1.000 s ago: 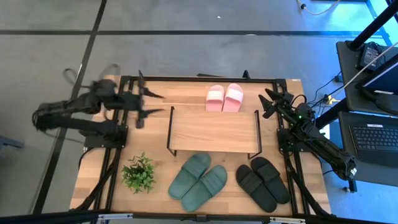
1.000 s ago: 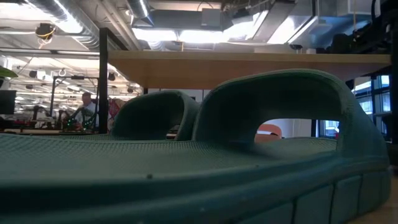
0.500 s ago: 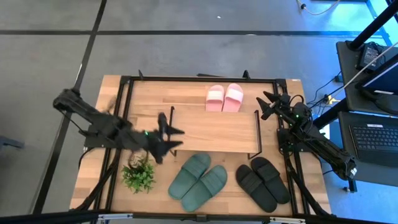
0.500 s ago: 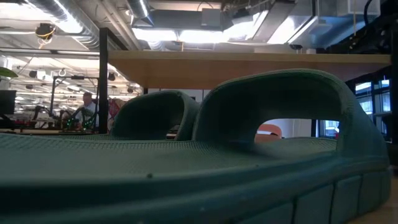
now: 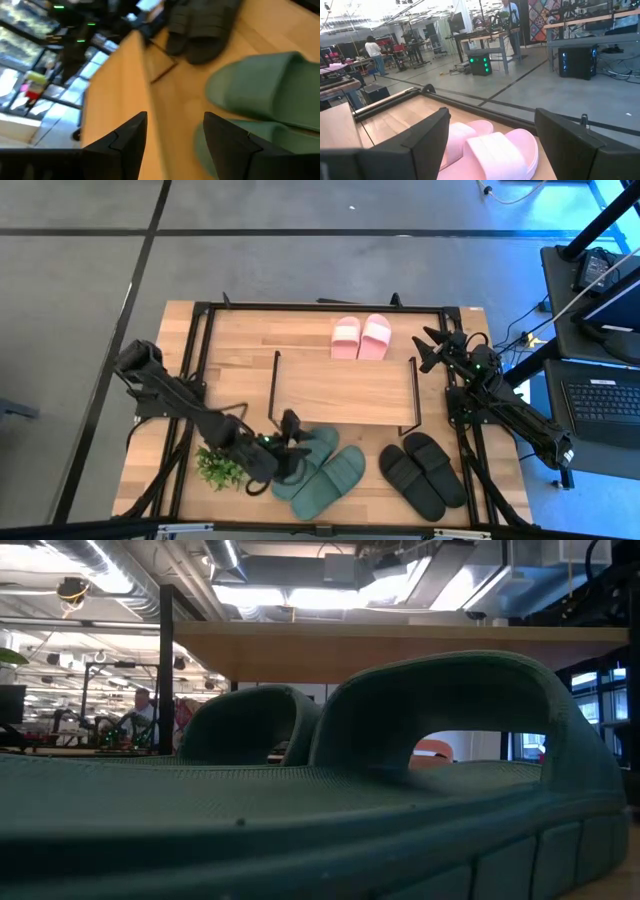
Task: Pick and place slides into the shelf
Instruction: Put the left green slipper on the shelf
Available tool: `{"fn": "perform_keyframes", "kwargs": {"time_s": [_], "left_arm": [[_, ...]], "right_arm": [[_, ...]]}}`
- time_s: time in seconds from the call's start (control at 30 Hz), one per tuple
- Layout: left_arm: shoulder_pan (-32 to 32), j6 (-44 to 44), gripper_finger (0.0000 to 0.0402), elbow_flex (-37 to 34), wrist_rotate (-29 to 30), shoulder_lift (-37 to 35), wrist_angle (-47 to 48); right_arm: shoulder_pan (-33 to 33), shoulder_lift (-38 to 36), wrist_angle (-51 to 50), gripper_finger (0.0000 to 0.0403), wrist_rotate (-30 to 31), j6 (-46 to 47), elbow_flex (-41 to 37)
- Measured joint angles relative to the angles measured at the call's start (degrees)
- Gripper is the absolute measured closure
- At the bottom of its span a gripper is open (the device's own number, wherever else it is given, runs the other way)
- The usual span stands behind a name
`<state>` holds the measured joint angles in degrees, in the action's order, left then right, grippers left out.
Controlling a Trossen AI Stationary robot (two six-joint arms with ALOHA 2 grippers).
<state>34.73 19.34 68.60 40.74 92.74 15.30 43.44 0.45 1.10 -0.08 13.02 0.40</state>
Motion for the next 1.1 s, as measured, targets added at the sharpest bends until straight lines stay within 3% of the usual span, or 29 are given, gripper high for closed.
{"fn": "perform_keyframes", "kwargs": {"time_s": [0.37,0.73,1.1], "left_arm": [[1.13,-3.36,0.0214,0.0,-1.46,13.13,0.06],[2.19,-4.15,0.0214,-0.02,-1.11,19.0,0.67],[1.7,-4.24,0.0214,-0.02,12.59,20.55,0.8]], "right_arm": [[0.0,0.02,0.0,0.0111,-0.02,0.0,0.0],[0.0,0.04,0.02,0.0111,-0.02,0.0,0.0],[-0.01,0.04,0.02,0.0111,-0.04,0.0,0.0]]}}
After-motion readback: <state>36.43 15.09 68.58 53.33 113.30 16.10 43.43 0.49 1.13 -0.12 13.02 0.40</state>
